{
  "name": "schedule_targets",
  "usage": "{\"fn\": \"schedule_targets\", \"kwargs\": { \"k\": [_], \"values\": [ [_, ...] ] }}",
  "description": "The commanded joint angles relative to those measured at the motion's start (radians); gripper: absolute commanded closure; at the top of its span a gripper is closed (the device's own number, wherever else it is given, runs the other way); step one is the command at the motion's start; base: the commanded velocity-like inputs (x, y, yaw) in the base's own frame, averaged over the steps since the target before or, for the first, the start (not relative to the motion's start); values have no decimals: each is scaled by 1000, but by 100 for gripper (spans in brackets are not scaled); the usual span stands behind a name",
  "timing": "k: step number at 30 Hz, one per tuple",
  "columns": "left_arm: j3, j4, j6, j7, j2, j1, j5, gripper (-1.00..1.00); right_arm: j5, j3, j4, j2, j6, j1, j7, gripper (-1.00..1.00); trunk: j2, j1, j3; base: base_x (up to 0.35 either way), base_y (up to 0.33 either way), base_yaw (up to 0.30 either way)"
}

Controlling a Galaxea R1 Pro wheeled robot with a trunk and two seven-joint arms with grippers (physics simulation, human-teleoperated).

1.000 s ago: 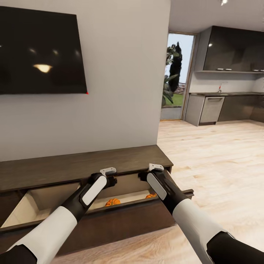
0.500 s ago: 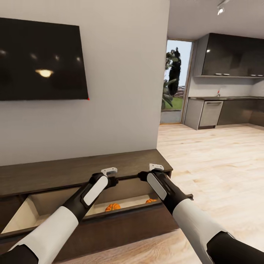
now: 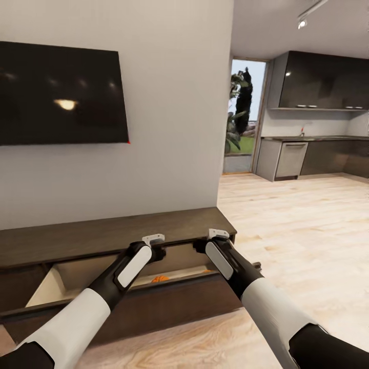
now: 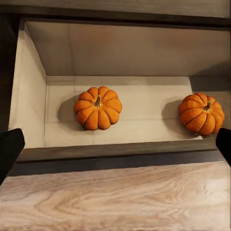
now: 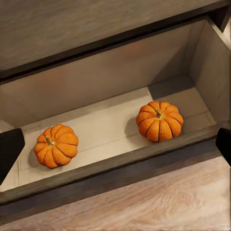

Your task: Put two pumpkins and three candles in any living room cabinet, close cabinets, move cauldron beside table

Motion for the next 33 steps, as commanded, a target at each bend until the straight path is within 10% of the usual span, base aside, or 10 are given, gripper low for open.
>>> {"fn": "schedule_targets", "kwargs": {
  "k": [1,33],
  "values": [
    [-2,-1,0,10,0,-1,9,-100,-9,4,-1,-1,1,-1,-9,-100,7,-5,2,-330,0,0],
    [-10,12,0,12,1,-1,14,-100,-12,5,4,-1,1,-1,-12,-100,231,-127,102,-326,0,0]
  ]
}}
